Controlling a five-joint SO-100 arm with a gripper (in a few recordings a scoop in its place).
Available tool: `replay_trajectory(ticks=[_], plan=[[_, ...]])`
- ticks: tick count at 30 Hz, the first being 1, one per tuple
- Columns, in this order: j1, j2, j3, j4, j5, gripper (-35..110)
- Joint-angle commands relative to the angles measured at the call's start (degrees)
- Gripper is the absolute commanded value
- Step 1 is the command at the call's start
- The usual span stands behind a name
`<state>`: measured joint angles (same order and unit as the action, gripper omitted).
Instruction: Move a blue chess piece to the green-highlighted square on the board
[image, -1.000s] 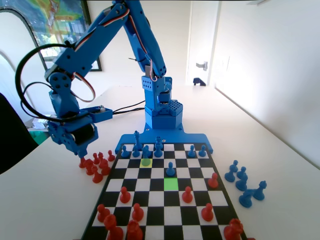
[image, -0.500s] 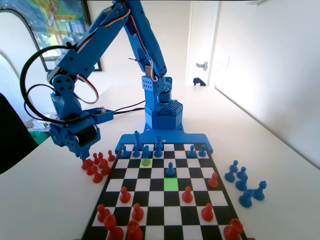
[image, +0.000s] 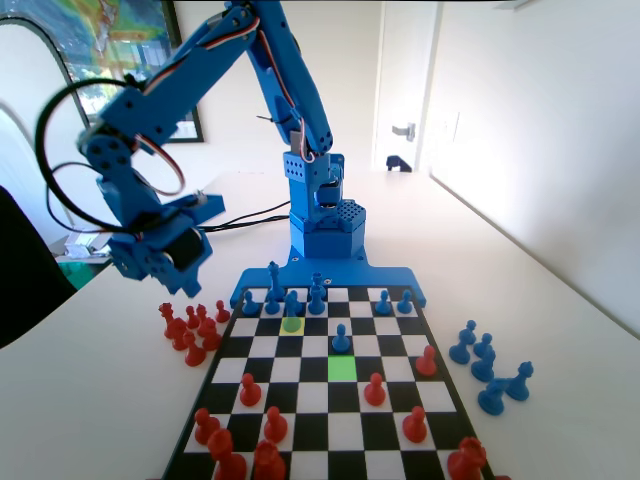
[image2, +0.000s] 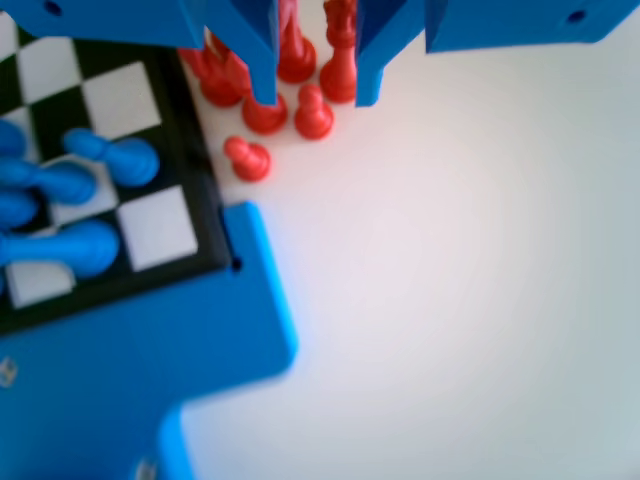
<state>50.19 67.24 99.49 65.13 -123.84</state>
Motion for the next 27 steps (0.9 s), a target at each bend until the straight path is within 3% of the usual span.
replay_trajectory(ticks=[1, 6, 10, 27], plan=[[2.29, 8.88, -7.73, 10.20, -4.66, 11], [1.49, 11.43, -16.00, 23.47, -7.29, 10], [-2.46, 14.77, -15.73, 24.96, -4.39, 10], [-31.90, 31.64, 10.28, 0.00, 21.62, 10]])
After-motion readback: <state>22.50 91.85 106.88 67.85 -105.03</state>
